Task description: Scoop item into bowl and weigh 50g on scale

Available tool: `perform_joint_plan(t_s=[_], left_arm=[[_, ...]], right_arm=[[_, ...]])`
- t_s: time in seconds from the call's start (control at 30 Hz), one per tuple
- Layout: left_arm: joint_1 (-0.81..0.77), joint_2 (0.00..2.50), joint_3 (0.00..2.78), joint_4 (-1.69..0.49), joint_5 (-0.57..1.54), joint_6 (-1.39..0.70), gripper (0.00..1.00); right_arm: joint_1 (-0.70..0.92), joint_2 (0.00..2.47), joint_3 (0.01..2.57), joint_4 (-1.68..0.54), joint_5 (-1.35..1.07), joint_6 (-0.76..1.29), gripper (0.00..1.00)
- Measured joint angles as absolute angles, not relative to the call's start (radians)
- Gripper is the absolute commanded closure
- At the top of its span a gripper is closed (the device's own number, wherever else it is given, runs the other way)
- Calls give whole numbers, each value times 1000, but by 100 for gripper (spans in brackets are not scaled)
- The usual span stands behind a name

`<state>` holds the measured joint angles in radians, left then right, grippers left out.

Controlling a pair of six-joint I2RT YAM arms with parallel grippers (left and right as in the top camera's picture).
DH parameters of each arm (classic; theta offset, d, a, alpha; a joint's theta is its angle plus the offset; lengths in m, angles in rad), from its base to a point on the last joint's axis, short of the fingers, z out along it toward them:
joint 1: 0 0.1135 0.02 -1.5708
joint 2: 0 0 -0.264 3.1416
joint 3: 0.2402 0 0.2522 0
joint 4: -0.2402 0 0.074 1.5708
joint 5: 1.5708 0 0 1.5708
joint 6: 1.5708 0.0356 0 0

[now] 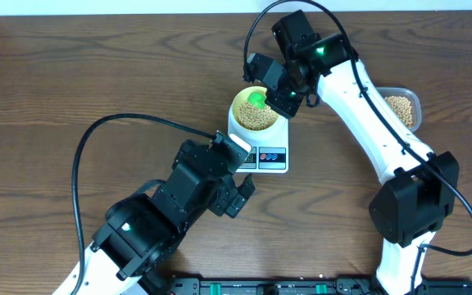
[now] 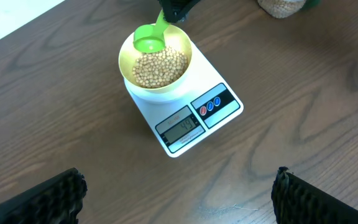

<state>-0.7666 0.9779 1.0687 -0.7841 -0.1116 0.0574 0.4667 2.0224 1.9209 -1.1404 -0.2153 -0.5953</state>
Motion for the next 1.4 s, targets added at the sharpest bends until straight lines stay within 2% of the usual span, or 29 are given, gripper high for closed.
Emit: perform_joint_plan(t_s=[0.53, 1.4], left_arm=[[-767, 978, 1069, -784, -112, 57, 2], [-767, 978, 1069, -785, -112, 57, 2]], right_arm=[[420, 2022, 1921, -1155, -422, -237, 99], [445, 2022, 1899, -1104, -269, -206, 99]])
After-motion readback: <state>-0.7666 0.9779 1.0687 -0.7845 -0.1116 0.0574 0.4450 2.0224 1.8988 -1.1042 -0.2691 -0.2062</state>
